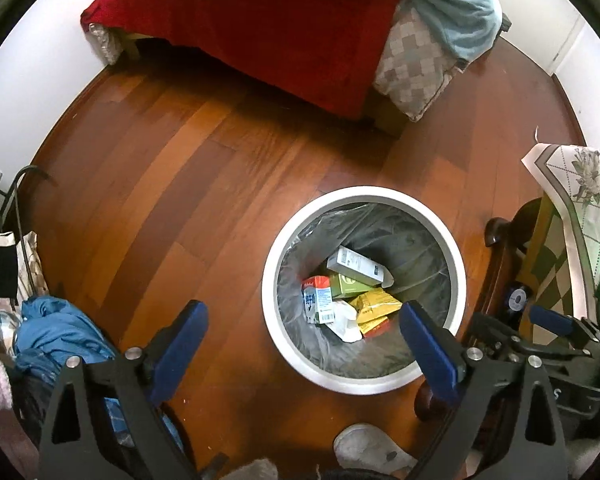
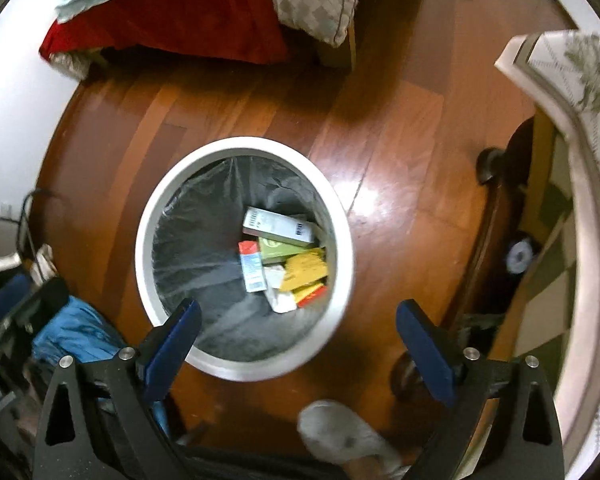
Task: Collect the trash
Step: 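Raise both tools away from the bin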
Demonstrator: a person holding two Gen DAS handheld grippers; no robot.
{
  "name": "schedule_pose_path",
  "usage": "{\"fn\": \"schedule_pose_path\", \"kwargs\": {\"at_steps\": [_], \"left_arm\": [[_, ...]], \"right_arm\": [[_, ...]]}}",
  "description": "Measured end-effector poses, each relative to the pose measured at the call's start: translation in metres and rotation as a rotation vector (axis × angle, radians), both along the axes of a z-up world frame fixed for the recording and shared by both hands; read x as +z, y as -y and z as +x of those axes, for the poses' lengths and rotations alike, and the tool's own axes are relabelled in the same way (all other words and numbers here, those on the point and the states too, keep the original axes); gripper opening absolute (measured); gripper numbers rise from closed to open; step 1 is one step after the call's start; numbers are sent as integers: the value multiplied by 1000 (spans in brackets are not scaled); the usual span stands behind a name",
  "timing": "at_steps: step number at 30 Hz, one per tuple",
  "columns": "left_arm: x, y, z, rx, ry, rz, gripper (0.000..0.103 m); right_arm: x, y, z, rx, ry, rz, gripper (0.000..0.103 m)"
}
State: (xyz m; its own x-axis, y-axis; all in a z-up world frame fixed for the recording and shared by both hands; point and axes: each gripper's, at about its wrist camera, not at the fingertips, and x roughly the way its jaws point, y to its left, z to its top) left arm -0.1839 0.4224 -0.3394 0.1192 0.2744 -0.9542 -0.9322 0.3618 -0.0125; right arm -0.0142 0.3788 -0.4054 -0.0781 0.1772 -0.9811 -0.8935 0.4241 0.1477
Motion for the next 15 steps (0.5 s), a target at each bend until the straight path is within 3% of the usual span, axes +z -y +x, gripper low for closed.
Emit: {"fn": "schedule_pose_path", "kwargs": {"at_steps": [15], "left_arm": [[65,58,-17,27,3,119,98]], "right_arm": [[88,61,-12,49,107,148,99]]}}
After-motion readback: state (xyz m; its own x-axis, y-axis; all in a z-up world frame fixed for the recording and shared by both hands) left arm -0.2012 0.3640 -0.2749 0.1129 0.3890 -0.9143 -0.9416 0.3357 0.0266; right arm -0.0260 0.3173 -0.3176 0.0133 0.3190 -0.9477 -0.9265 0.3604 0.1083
